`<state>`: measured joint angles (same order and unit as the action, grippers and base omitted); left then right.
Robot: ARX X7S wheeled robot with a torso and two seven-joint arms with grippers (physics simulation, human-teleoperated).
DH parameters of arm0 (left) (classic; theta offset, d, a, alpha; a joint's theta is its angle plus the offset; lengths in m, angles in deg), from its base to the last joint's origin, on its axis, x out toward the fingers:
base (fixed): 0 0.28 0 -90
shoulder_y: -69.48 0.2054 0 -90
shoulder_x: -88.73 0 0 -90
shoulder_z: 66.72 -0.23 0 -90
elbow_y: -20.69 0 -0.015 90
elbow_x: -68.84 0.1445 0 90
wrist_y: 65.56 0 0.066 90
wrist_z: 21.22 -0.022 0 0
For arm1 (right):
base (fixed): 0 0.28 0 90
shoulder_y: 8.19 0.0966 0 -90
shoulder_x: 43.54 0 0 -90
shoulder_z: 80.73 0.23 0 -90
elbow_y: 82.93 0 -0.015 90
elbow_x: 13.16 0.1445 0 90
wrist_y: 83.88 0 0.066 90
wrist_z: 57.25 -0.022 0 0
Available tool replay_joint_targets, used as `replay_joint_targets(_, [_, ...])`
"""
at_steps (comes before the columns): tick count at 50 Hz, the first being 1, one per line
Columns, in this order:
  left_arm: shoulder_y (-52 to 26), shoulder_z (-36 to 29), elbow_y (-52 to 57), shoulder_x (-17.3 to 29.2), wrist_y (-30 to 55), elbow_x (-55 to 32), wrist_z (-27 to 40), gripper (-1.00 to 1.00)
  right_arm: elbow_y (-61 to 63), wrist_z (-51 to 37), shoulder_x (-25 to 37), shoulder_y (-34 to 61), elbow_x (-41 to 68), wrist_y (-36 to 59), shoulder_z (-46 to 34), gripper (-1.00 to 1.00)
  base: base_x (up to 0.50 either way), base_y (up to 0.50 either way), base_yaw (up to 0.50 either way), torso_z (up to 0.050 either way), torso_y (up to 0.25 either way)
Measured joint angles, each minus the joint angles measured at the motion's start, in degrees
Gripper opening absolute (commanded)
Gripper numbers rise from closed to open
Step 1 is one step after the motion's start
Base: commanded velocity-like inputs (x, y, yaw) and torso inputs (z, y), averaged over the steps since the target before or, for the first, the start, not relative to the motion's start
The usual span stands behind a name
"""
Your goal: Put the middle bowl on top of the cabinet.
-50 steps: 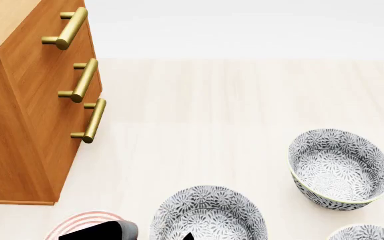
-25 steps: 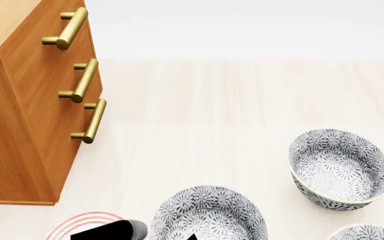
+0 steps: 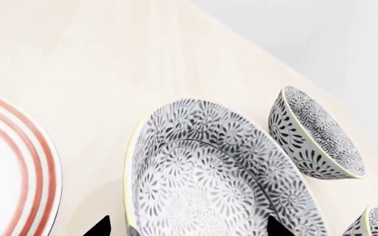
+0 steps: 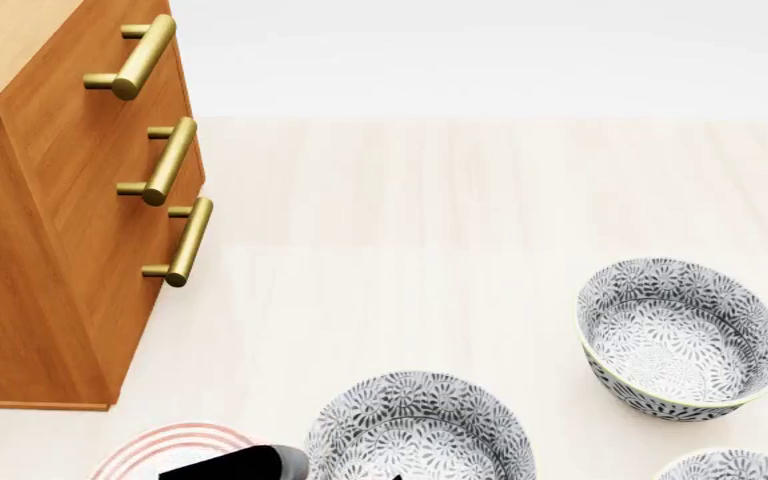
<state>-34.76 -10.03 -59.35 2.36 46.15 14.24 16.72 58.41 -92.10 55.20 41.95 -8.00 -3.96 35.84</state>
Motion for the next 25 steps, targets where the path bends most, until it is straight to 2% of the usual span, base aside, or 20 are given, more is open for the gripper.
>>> replay_joint_targets(25, [-1.8,-2.1,-7.2,-0.5,-3.4,0.0,-2.6,1.0,1.0,0.0,-0.3,0.1,-1.1,0.6,-0.7,1.0,0.0,0.0,0.0,0.0,0.0])
